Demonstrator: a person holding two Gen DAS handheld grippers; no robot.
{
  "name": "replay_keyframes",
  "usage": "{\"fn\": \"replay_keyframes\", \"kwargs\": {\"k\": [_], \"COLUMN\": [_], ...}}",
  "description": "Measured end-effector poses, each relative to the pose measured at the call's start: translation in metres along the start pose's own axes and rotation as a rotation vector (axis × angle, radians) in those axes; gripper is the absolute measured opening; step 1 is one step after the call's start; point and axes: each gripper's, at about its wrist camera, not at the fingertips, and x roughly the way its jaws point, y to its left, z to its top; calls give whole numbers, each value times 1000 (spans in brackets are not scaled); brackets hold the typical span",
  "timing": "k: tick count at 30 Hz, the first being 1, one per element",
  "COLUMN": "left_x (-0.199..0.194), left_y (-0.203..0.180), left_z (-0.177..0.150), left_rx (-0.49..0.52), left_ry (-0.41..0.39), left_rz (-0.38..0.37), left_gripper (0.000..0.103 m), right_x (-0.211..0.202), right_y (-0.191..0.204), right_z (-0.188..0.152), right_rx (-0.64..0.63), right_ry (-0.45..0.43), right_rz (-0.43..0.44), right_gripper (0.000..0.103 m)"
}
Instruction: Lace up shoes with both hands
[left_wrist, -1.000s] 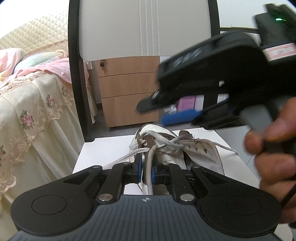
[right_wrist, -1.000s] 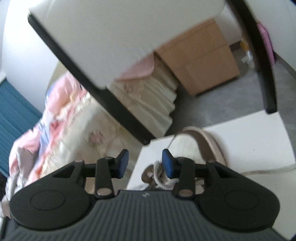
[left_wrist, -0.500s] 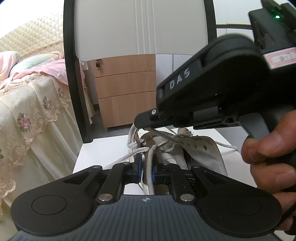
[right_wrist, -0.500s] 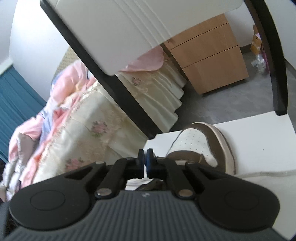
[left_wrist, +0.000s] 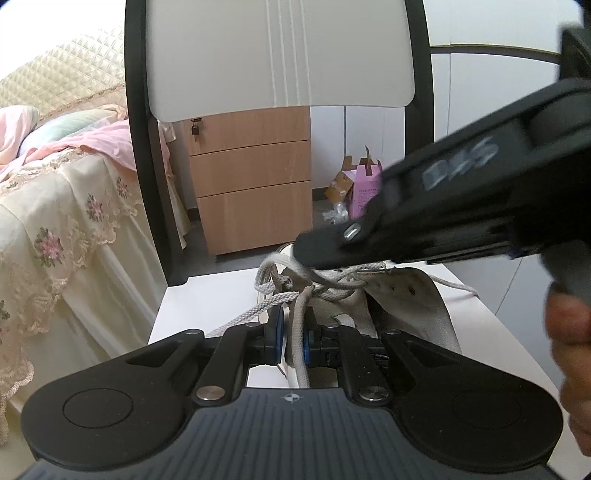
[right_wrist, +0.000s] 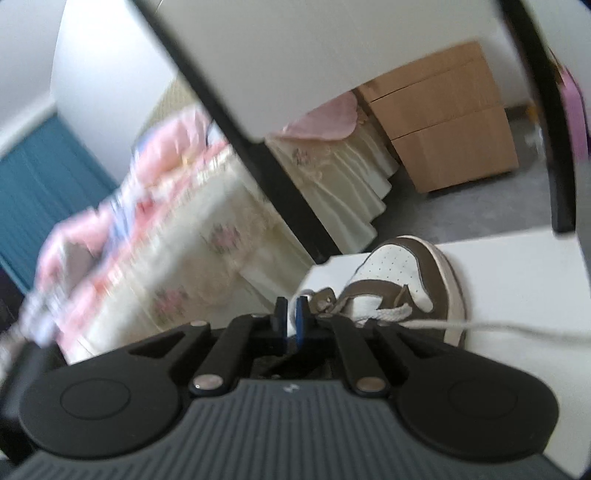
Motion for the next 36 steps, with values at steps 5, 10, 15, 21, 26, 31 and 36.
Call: {"fn": "replay_keyframes", "kwargs": {"k": [5,10,15,21,26,31,36], "left_x": [-3,2,7,9,4,-1,5], "left_y": [18,29,38,60,60,56,52], "left_z": [0,-2,-2,-2,-4,-7,-7], "left_rx": [5,-6,-24,-107,-84,-56,-32], "left_ry": [1,-2,-4,-1,-22,-42,-43], "left_rz": [-8,-7,-6,-42,-35,-13,14], "left_gripper": [12,12,12,16,12,10,9], "right_x": [-21,-33,-33,-20,-16,-24,-41], "right_y": [-44,-70,-89,-96,-107,-109,-111], "right_z": [-9,-18,-29,-34,-42,-44,-41], "right_rx": [351,571,730,755,821,813,789], "right_ry": [-118,-157,-143,-122,-170,-241,-303], "right_rz": [70,7,-26,-81,-59,-41,-111], "right_gripper": [19,36,36,31,25,2,2]}}
